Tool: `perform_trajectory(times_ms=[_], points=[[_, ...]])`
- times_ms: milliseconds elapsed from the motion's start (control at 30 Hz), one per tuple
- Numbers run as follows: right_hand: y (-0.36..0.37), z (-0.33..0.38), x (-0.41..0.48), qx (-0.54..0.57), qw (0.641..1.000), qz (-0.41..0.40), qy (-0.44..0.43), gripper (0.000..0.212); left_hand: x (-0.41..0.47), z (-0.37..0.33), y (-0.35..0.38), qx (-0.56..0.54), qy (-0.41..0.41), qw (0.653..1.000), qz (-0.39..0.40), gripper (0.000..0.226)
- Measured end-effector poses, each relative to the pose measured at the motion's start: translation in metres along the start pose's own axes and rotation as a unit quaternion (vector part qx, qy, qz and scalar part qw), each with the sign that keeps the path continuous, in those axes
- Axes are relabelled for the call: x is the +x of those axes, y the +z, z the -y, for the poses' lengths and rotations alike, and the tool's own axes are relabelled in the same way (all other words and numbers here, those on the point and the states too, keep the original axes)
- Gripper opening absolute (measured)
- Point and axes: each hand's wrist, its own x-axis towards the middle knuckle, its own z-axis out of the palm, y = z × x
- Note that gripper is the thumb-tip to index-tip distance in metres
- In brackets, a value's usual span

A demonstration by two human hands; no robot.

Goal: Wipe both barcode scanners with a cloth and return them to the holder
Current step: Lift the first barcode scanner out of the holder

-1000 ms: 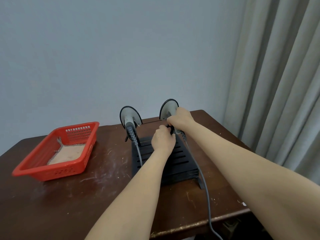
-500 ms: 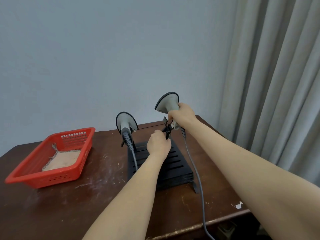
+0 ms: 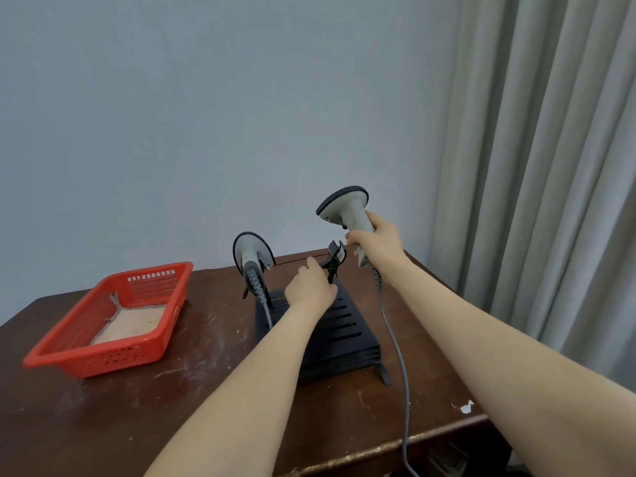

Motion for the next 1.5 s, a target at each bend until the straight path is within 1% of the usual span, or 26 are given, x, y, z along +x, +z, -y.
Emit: perform_trajectory(times_ms=[167,233,333,400,500,533,567,600,633,700,733,800,867,933,1000,1067,1100,1167,1267,1367,1500], points=[[-0.003,0.003,-0.008,0.025,1.000,0.003,-0.009,0.031,-0.002,0.001,-0.009,0.007,0.007,1.000,0.012,0.062],[-0.003,0.003,-0.009,0.031,0.999,0.008,-0.015,0.033,-0.003,0.002,-0.013,0.009,0.009,1.000,0.012,0.060],[-0.002,0.005,-0.011,0.040,0.999,0.013,-0.017,0.031,-0.004,0.001,-0.018,-0.013,0.006,1.000,0.012,0.050],[-0.002,0.005,-0.013,0.042,0.999,0.011,-0.014,0.031,-0.007,-0.001,-0.023,-0.040,0.013,0.999,-0.024,0.040],[-0.003,0.006,-0.015,0.045,0.999,0.009,-0.020,0.030,-0.011,-0.006,-0.037,-0.113,0.037,0.983,-0.143,0.034],[-0.004,0.006,-0.015,0.045,0.999,0.010,-0.024,0.030,-0.011,-0.009,-0.043,-0.165,0.035,0.972,-0.166,0.031],[-0.005,0.005,-0.016,0.045,0.998,0.011,-0.029,0.031,-0.010,-0.013,-0.050,-0.236,0.025,0.957,-0.168,0.028],[-0.005,0.006,-0.016,0.046,0.998,0.013,-0.034,0.031,-0.008,-0.018,-0.056,-0.321,0.012,0.935,-0.148,0.024],[-0.005,0.006,-0.017,0.047,0.998,0.015,-0.039,0.033,-0.006,-0.022,-0.062,-0.409,-0.006,0.905,-0.116,0.023],[-0.004,0.007,-0.018,0.048,0.997,0.019,-0.051,0.035,-0.001,-0.028,-0.072,-0.527,-0.057,0.847,-0.046,0.027],[-0.003,0.006,-0.018,0.049,0.997,0.021,-0.059,0.037,0.001,-0.030,-0.075,-0.560,-0.079,0.825,-0.008,0.033],[-0.003,0.006,-0.019,0.050,0.995,0.030,-0.075,0.039,0.004,-0.031,-0.079,-0.599,-0.104,0.792,0.053,0.044],[-0.003,0.006,-0.019,0.050,0.994,0.044,-0.088,0.041,0.007,-0.033,-0.084,-0.627,-0.108,0.766,0.088,0.047],[-0.003,0.006,-0.020,0.049,0.992,0.055,-0.105,0.041,0.007,-0.036,-0.090,-0.648,-0.108,0.747,0.098,0.050],[-0.003,0.006,-0.019,0.053,0.991,0.060,-0.109,0.041,0.005,-0.040,-0.092,-0.653,-0.111,0.744,0.084,0.052],[-0.005,0.005,-0.017,0.048,0.991,0.064,-0.104,0.045,0.001,-0.044,-0.093,-0.658,-0.112,0.742,0.068,0.049],[-0.006,0.006,-0.016,0.044,0.992,0.066,-0.096,0.048,-0.001,-0.046,-0.092,-0.665,-0.109,0.736,0.065,0.047],[-0.008,0.006,-0.014,0.053,0.993,0.082,-0.064,0.047,-0.002,-0.047,-0.088,-0.676,-0.104,0.728,0.055,0.046],[-0.009,0.010,-0.012,0.099,0.988,0.119,0.006,0.034,-0.004,-0.047,-0.082,-0.678,-0.095,0.728,0.043,0.044],[-0.010,0.013,-0.010,0.126,0.984,0.122,0.039,0.019,-0.008,-0.048,-0.073,-0.671,-0.073,0.738,0.022,0.039],[-0.014,0.010,-0.012,0.133,0.977,0.146,0.075,0.015,-0.012,-0.045,-0.066,-0.665,-0.068,0.743,0.015,0.038]])
